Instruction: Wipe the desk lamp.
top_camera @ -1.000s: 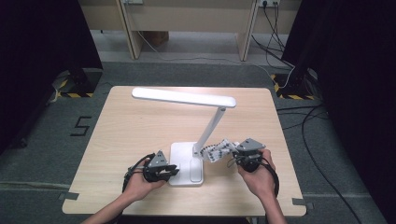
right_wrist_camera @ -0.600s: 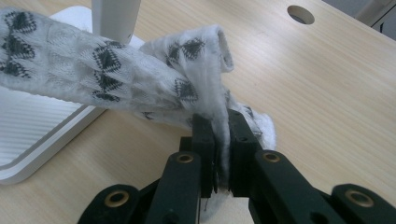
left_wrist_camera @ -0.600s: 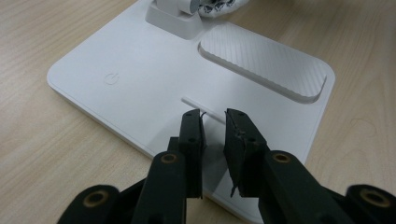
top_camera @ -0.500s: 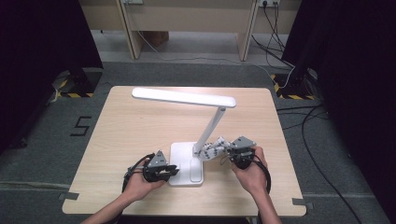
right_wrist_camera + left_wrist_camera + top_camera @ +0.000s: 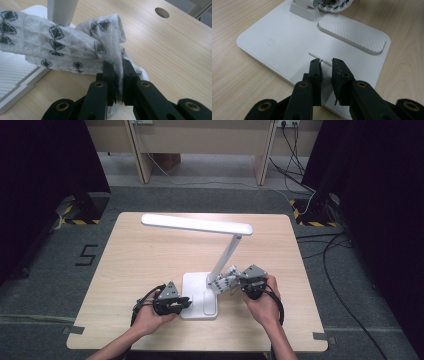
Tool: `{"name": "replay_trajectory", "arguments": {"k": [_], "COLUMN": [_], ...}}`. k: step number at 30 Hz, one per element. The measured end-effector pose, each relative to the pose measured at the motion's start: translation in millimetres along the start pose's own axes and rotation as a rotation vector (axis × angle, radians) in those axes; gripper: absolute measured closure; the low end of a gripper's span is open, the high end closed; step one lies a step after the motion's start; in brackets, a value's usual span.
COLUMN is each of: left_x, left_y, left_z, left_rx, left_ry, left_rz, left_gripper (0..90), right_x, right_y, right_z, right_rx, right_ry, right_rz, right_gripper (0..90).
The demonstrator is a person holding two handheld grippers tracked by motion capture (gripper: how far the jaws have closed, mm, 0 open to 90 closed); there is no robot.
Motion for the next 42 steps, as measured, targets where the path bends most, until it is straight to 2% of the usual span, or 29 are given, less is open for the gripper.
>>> {"name": "replay_trajectory", "arguments": {"k": [21,42], "left_x": [0.2,0.2], "left_y": [0.2,0.1], "left_z": [-0.1,-0.1], "left_rx": [0.003,0.001], "left_ry": [0.0,-0.001], "left_rz": [-0.001,-0.002], "left_gripper": [77.7,77.7], "right_x": [-8.0,-7.2], "right_y": [22.5,33.6], "right_z": [18.8,26.6], "right_rx": [-0.029,-0.047], "right_ry": [-0.01,0.002], "right_rz": [-0.032,-0.052], "right_gripper": [84.7,84.7]}}
Point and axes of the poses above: each handheld gripper's, and its own axes: z roughly forward along the jaws, x roughly out of its underside, y roughly to its left, the point moved 3 cm from there along z, roughly forward along the jaws, and after that the axes turned 4 degrees about z, right-handed, at the moved point
